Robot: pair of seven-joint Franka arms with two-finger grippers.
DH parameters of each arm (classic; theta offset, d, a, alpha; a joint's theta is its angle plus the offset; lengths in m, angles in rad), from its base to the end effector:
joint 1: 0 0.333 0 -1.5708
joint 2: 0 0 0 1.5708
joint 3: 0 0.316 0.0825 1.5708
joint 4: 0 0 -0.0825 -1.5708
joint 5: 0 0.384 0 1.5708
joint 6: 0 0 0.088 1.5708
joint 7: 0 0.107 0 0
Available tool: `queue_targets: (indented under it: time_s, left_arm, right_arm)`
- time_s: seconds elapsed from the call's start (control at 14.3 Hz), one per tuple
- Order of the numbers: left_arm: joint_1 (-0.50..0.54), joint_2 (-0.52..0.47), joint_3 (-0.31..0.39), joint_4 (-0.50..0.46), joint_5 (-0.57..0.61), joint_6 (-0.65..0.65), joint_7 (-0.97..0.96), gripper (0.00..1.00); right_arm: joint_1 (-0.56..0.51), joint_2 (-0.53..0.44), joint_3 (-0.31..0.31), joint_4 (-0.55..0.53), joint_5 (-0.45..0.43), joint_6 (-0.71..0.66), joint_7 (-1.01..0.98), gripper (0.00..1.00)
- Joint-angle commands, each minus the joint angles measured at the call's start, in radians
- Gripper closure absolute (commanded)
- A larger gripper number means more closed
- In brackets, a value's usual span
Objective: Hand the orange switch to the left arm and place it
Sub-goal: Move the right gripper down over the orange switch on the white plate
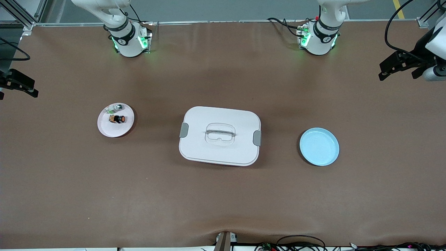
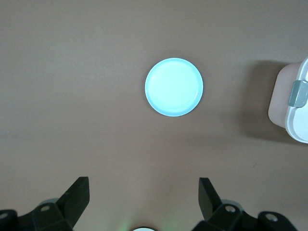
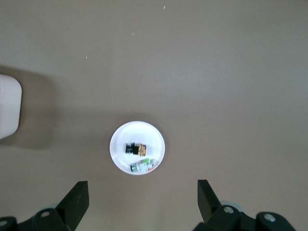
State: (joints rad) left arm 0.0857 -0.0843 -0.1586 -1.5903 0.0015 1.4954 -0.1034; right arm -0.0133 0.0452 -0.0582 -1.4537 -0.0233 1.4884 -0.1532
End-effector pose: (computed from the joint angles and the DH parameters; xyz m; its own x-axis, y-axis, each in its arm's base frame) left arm 0.5190 -0.0417 0.6535 0.9995 0.0313 -0.0101 0.0311 -0.9994 -0.0159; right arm 0.5591 -0.0418 0.6470 0.9967 0.0797 -0.0142 0.0800 -0.9965 0.0240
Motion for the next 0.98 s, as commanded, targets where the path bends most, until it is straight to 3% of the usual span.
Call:
queue_targets:
  time_s: [0.0, 0.28, 0.7, 0.91]
  left_arm:
    - [0.0, 0.061, -0.005, 0.024, 0.0, -0.004, -0.013, 0.0]
    - [-0.015, 0.169, -0.013, 0.127, 0.005, 0.003, -0.015, 0.0]
    - [-0.02, 0.17, -0.016, 0.125, -0.008, 0.002, -0.058, 0.0]
    - [-0.034, 0.169, -0.015, 0.125, -0.002, 0.002, -0.058, 0.0]
  right_arm:
    - [-0.002, 0.013, 0.008, -0.039, -0.012, -0.016, 0.009, 0.0]
    - [-0.013, 0.008, 0.006, -0.189, -0.012, 0.09, 0.011, 0.0]
    - [-0.034, -0.014, 0.005, -0.482, 0.002, 0.332, 0.012, 0.0]
    - [-0.03, -0.073, 0.006, -0.676, 0.006, 0.534, 0.017, 0.0]
